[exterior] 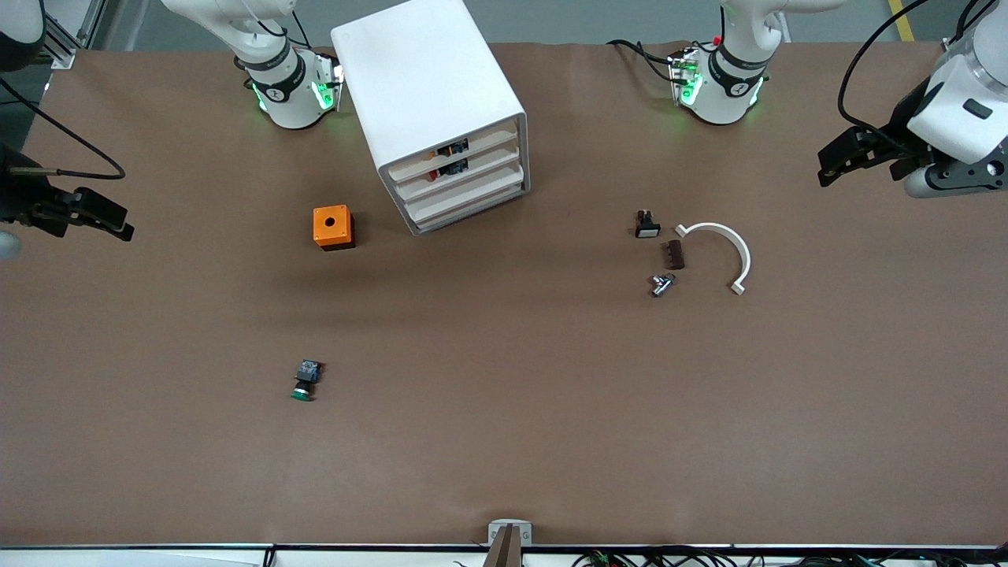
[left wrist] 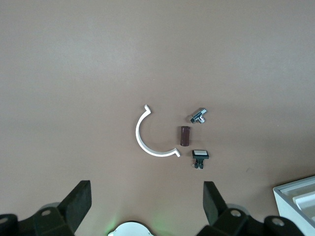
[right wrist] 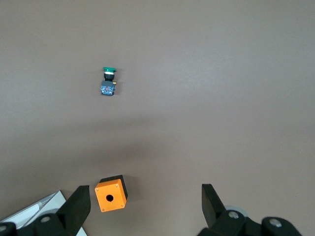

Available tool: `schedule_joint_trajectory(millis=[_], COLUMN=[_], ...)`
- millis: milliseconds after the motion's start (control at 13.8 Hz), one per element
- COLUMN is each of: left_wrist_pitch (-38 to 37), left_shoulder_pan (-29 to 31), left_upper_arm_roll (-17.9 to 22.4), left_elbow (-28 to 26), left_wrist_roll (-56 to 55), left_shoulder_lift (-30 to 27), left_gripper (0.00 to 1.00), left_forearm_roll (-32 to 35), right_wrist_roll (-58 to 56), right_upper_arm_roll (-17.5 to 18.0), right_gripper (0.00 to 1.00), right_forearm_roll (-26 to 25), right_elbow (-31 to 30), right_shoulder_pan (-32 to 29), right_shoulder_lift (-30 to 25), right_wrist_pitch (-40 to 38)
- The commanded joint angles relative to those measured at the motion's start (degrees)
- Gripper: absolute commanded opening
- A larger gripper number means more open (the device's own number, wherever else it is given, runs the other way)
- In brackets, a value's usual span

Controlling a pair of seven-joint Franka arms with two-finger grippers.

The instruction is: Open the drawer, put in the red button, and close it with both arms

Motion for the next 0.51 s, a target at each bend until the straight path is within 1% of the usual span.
schedule_joint_trajectory(millis=[0,433], left_wrist_pitch=[0.8,0.4], left_shoulder_pan=[1.2,1.2], left_upper_arm_roll=[-0.6,-0.6], left_elbow=[-1.7,-1.5], left_wrist_roll=[0.7,1.1], left_shoulder_lift=[-1.2,-1.7], left_gripper=[1.0,1.0], left_forearm_roll=[0.9,1.0], right_wrist_roll=[-0.6,-0.8], right_upper_arm_roll=[0.8,1.1], right_gripper=[1.0,1.0], right_forearm_roll=[-0.9,-1.1], right_elbow=[-5.8,-4.8], right_shoulder_pan=[-1.0,-0.5], right_shoulder_lift=[-4.6,-4.3], right_wrist_pitch=[2.5,2.0])
